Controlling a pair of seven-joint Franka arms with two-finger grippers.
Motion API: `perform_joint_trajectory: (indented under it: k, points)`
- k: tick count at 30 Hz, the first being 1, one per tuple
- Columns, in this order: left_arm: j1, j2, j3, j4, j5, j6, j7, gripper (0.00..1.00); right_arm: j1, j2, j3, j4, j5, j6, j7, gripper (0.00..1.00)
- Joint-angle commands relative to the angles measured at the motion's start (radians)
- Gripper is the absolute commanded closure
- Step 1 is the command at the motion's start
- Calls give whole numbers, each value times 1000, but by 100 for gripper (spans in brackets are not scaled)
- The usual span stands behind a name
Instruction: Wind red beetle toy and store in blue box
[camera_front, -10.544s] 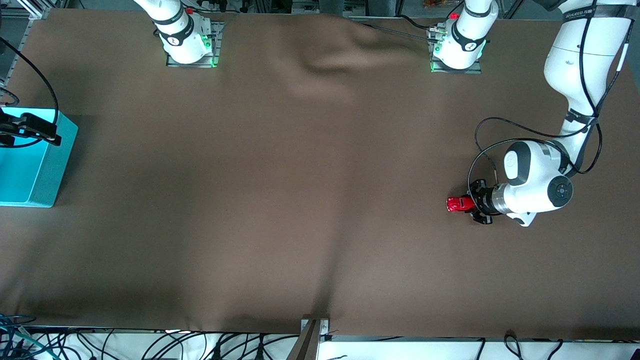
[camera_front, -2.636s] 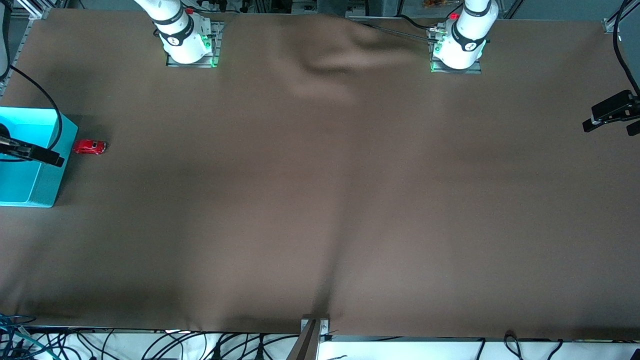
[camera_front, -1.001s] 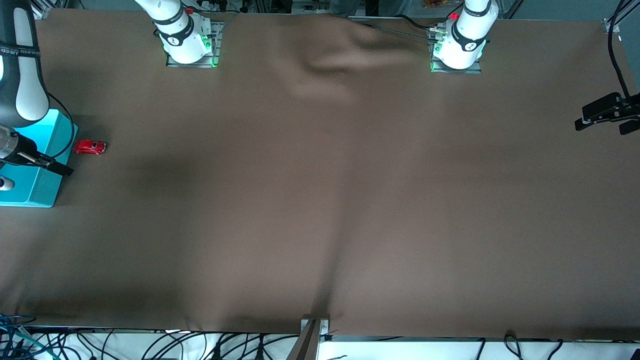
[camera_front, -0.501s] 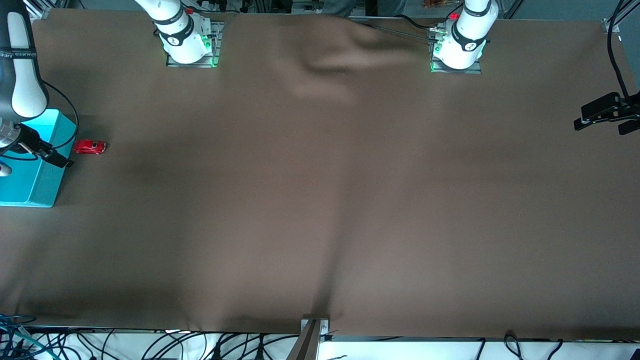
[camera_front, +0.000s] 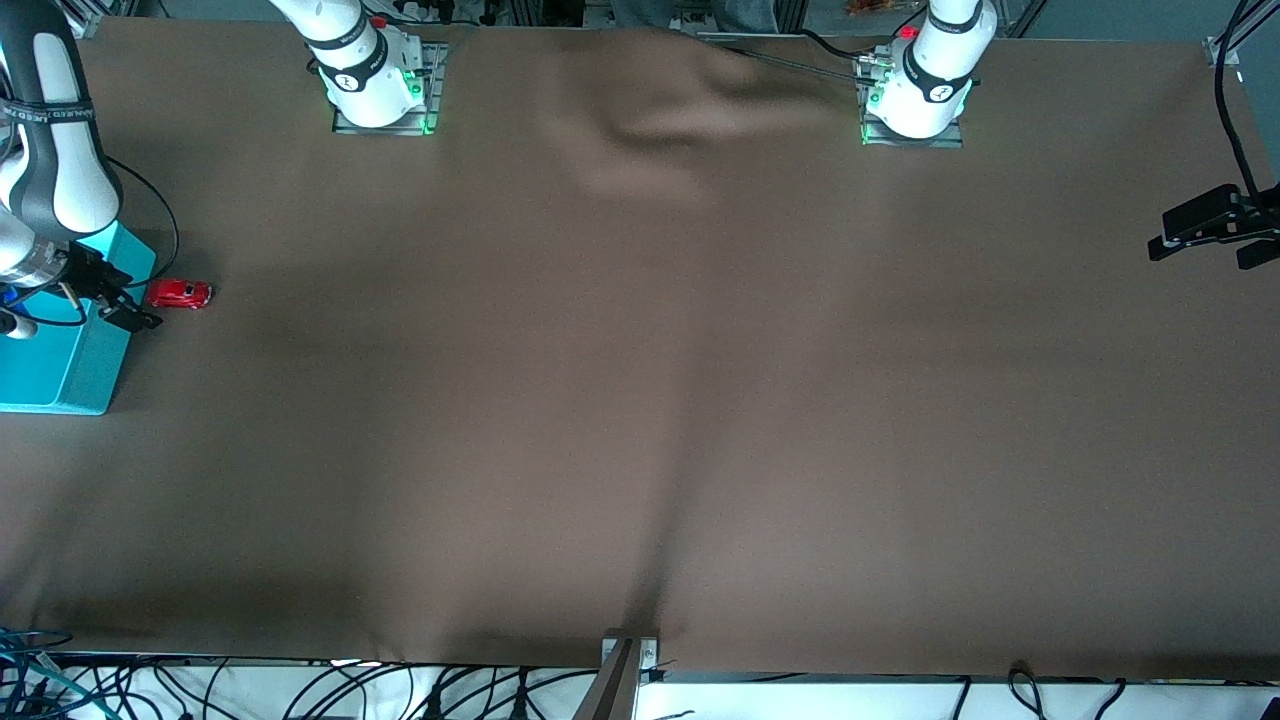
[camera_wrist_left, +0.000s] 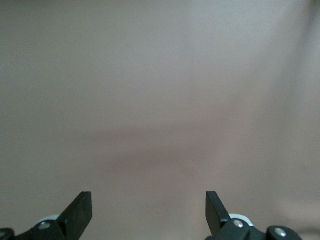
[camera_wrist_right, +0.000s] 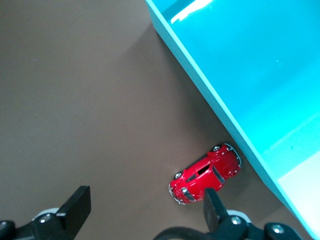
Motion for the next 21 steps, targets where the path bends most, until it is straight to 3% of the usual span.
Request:
perform_joint_trajectory:
  k: [1, 21]
  points:
    - [-4, -2, 3, 18, 14, -20, 19, 0, 2, -33, -17, -43, 15, 20, 65, 0]
    - [-4, -2, 3, 18, 13, -21, 17, 0, 2, -25, -98, -109, 15, 67, 156, 0]
